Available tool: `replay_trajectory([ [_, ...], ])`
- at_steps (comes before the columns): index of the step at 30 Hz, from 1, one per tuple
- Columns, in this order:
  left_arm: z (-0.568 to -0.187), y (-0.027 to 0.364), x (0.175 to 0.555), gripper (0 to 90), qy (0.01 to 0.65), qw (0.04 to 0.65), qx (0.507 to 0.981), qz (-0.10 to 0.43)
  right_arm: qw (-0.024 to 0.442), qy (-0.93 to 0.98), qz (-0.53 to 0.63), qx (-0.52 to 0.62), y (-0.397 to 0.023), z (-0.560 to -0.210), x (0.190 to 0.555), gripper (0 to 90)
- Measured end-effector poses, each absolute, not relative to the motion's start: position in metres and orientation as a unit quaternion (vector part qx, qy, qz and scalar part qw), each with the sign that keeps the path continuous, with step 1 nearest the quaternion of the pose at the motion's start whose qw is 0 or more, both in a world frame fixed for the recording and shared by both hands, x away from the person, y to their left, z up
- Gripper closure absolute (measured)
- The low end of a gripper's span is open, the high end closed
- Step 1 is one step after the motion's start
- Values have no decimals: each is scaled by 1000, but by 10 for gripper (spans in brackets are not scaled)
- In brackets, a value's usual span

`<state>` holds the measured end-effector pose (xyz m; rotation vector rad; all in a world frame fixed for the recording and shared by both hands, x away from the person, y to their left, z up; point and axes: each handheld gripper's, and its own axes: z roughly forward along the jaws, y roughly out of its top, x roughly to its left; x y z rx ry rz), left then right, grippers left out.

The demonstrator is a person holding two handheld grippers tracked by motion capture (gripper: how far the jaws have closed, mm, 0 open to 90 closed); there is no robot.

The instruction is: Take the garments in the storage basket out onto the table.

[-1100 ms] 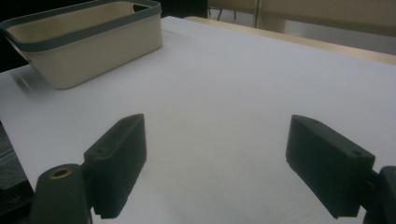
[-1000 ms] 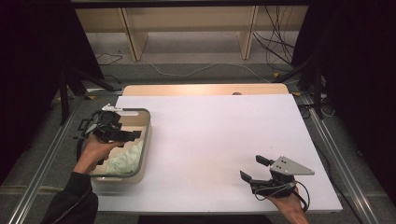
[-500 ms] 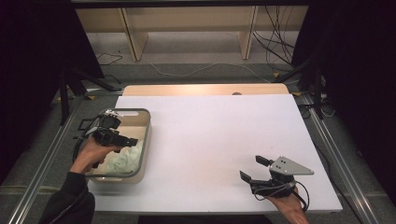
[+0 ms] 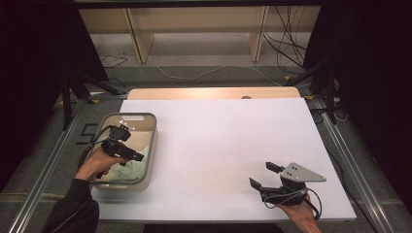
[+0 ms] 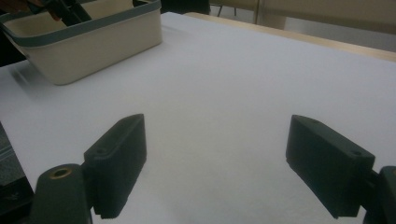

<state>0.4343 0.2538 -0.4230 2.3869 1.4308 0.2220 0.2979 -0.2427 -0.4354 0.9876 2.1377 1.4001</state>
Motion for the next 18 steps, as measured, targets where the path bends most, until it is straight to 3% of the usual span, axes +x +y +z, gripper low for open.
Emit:
replay_trajectory([
  [18, -444, 246, 438, 156, 492, 130, 859, 52, 201, 766, 499, 353, -242, -436, 298, 212],
])
